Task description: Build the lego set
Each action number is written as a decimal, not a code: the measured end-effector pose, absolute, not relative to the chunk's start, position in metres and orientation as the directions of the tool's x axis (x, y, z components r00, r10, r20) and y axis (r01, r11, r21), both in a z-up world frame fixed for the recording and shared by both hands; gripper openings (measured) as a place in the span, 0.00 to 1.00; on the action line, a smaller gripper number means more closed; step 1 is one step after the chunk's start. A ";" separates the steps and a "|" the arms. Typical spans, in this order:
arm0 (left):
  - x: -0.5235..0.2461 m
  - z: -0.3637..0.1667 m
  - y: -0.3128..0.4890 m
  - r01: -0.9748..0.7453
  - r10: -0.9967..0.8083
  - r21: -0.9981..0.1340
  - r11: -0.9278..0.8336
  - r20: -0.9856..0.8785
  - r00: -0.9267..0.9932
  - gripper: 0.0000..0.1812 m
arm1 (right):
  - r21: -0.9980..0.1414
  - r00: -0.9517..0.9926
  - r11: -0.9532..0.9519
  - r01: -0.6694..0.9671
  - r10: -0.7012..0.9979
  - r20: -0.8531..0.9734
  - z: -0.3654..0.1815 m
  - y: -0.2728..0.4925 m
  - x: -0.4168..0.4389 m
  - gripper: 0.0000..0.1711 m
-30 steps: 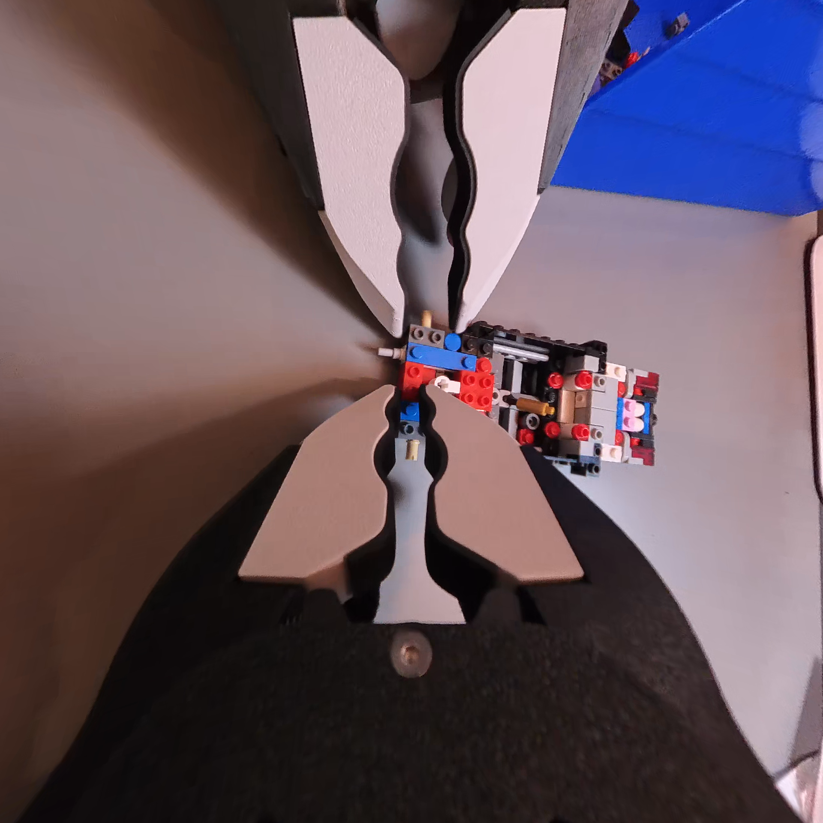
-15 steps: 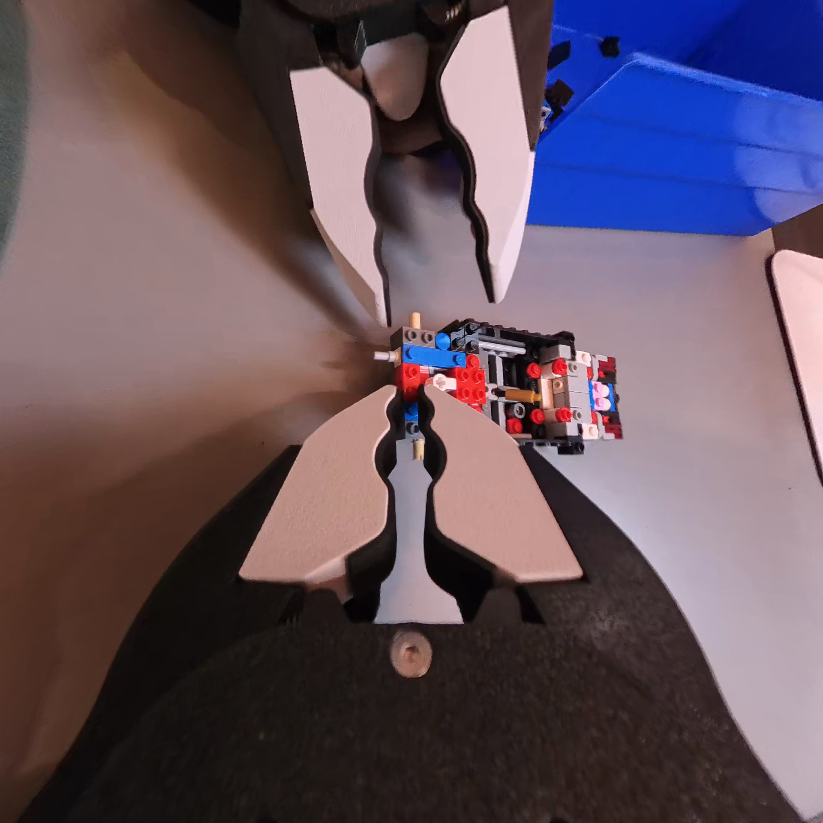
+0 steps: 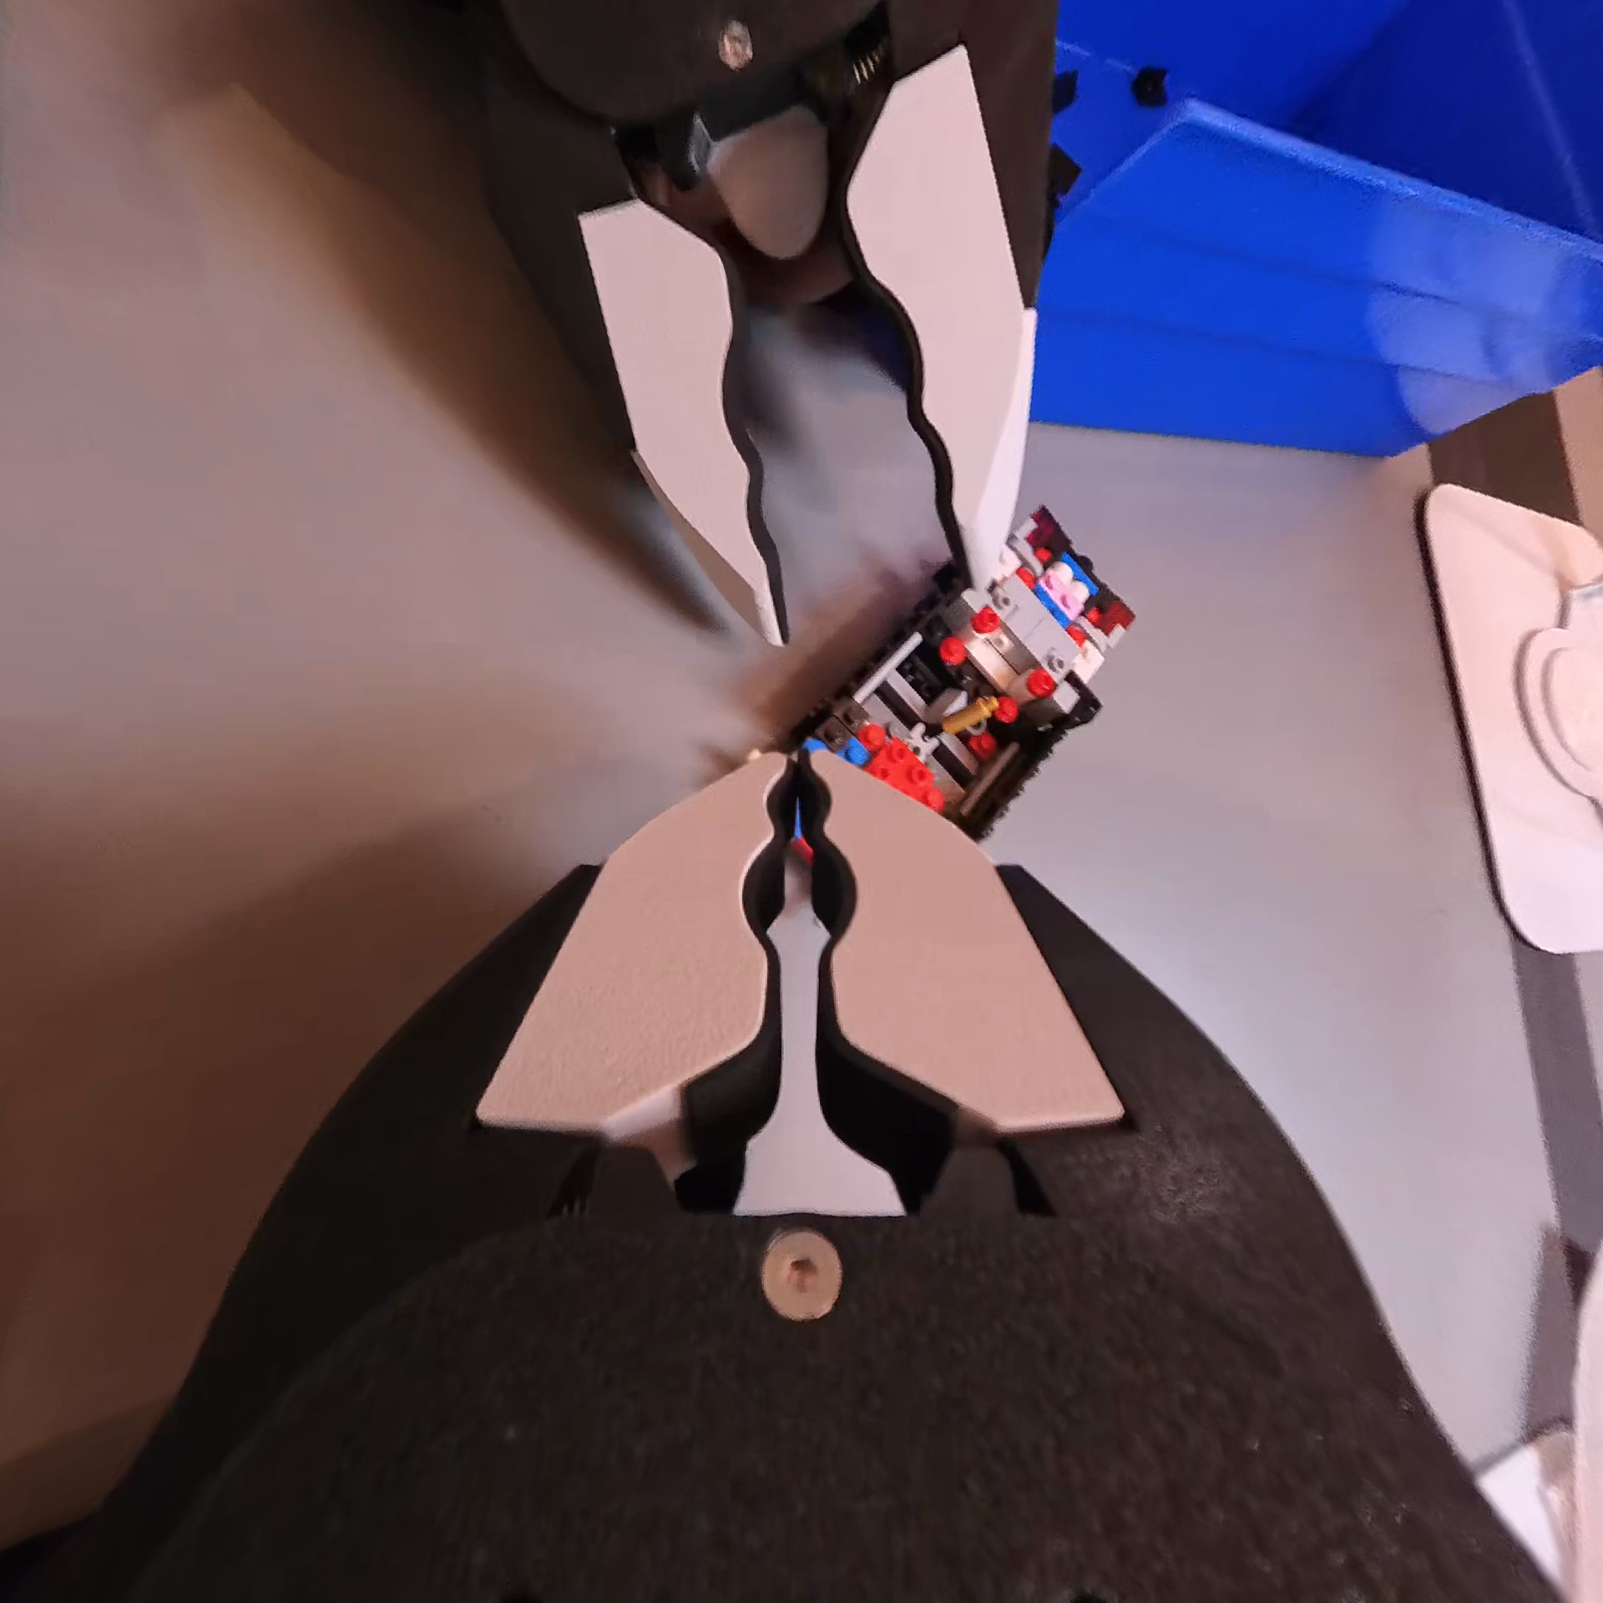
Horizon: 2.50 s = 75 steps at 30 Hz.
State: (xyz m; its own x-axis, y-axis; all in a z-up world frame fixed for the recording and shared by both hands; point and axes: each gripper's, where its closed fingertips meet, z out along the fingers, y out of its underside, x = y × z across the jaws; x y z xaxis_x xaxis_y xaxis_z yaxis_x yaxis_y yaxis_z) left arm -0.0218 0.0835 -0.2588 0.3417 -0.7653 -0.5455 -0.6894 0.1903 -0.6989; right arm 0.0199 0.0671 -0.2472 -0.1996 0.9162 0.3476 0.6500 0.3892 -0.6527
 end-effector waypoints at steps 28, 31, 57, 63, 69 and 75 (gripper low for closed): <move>-0.021 -0.268 0.085 -0.717 -0.760 -0.671 0.189 -0.563 0.326 0.21 | -0.602 -0.385 0.379 0.703 0.914 0.126 -0.270 0.062 0.031 0.09; -0.021 -0.268 0.085 -0.717 -0.759 -0.671 0.192 -0.565 0.325 0.21 | -0.606 -0.365 0.367 0.706 0.921 0.133 -0.265 0.067 0.035 0.09; -0.020 -0.269 0.084 -0.722 -0.758 -0.661 0.202 -0.572 0.313 0.19 | -0.510 -0.414 0.480 0.714 0.877 0.245 -0.270 0.052 0.023 0.12; -0.021 -0.269 0.083 -0.719 -0.761 -0.666 0.199 -0.567 0.315 0.19 | -0.413 -0.416 0.554 0.723 0.827 0.379 -0.279 0.057 0.023 0.12; -0.021 -0.269 0.082 -0.721 -0.761 -0.662 0.205 -0.571 0.308 0.20 | -0.493 -0.364 0.497 0.715 0.865 0.344 -0.278 0.062 0.018 0.04; -0.022 -0.265 0.077 -0.715 -0.757 -0.658 0.238 -0.587 0.288 0.27 | -0.659 -0.323 0.335 0.673 0.935 0.146 -0.269 0.057 0.018 0.04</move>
State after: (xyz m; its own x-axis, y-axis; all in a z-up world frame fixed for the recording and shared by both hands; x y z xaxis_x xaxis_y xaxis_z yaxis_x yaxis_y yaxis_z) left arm -0.0223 0.0774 -0.2650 0.2880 -0.7569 -0.5866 -0.7145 0.2381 -0.6579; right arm 0.0176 0.0567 -0.2689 -0.3230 0.9351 0.1457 0.6735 0.3353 -0.6588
